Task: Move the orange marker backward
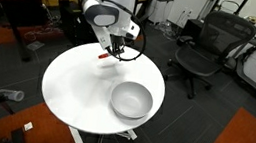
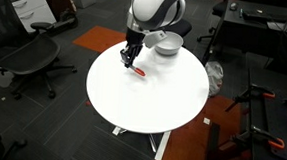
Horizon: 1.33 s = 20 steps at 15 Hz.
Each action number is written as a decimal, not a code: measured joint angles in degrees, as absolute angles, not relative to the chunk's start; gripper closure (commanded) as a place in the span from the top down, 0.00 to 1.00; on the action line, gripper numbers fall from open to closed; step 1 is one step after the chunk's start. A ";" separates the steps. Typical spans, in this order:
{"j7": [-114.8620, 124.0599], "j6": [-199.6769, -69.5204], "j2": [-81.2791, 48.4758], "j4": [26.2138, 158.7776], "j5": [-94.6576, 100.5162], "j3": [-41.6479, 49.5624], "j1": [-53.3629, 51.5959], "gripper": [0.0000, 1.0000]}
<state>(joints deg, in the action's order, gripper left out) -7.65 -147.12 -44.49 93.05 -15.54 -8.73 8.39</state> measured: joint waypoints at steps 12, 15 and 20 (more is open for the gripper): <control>10.10 -154.17 -51.48 86.43 -13.95 -0.86 -0.36 0.78; 10.56 -156.69 -51.43 86.97 -13.20 -0.11 -1.85 0.99; 10.57 -164.70 -49.13 92.16 -11.66 0.81 -4.28 1.00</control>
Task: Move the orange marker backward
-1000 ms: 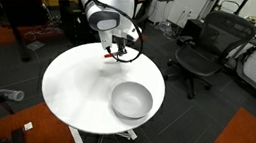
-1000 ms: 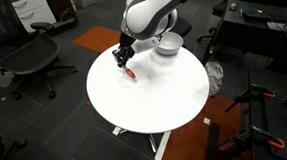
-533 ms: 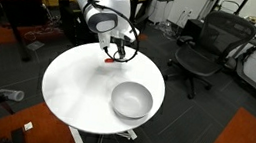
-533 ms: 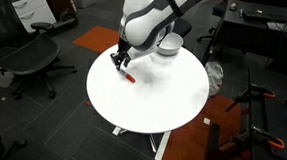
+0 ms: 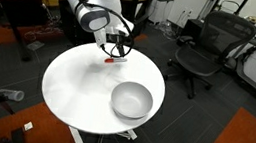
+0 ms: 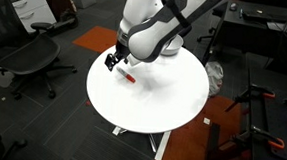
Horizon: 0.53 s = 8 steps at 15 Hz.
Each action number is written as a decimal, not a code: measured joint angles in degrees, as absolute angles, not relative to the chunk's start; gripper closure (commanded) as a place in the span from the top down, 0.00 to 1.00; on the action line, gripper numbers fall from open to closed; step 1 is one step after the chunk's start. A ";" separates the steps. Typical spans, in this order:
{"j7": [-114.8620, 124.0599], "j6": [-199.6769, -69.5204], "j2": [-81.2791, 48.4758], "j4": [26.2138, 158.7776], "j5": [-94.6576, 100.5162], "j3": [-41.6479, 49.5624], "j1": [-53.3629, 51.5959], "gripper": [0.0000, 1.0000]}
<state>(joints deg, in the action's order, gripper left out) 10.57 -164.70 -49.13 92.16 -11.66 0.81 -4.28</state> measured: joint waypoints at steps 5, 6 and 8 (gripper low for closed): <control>10.65 -168.31 -42.77 100.83 -11.58 2.76 -6.43 1.00; 10.66 -168.31 -41.19 102.56 -11.56 3.18 -6.76 1.00; 10.66 -167.63 -37.88 105.98 -11.43 3.78 -7.15 1.00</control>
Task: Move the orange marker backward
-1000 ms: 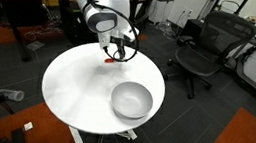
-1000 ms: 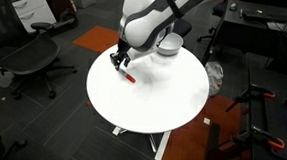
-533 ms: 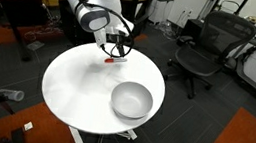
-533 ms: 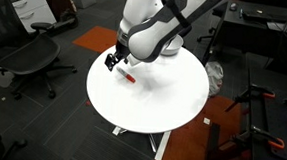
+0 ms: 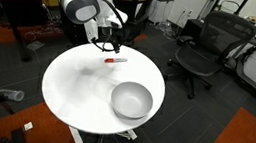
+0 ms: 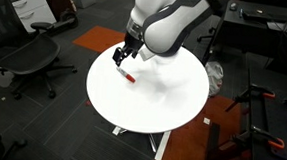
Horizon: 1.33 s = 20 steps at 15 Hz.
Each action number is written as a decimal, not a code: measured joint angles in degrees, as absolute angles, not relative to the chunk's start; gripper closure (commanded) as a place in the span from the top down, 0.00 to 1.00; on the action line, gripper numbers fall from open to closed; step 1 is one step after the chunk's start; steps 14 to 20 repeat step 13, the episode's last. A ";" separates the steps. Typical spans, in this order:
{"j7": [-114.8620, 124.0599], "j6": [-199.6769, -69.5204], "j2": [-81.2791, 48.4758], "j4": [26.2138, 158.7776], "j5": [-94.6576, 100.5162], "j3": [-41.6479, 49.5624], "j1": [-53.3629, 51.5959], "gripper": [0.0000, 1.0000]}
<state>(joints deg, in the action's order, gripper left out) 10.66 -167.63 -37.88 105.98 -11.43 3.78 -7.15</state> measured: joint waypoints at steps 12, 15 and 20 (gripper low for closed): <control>14.83 -146.55 -23.16 116.52 -5.14 6.09 -7.92 1.00; 14.83 -146.50 -22.94 116.76 -5.10 6.09 -7.92 1.00; 14.83 -146.50 -22.94 116.76 -5.10 6.09 -7.92 1.00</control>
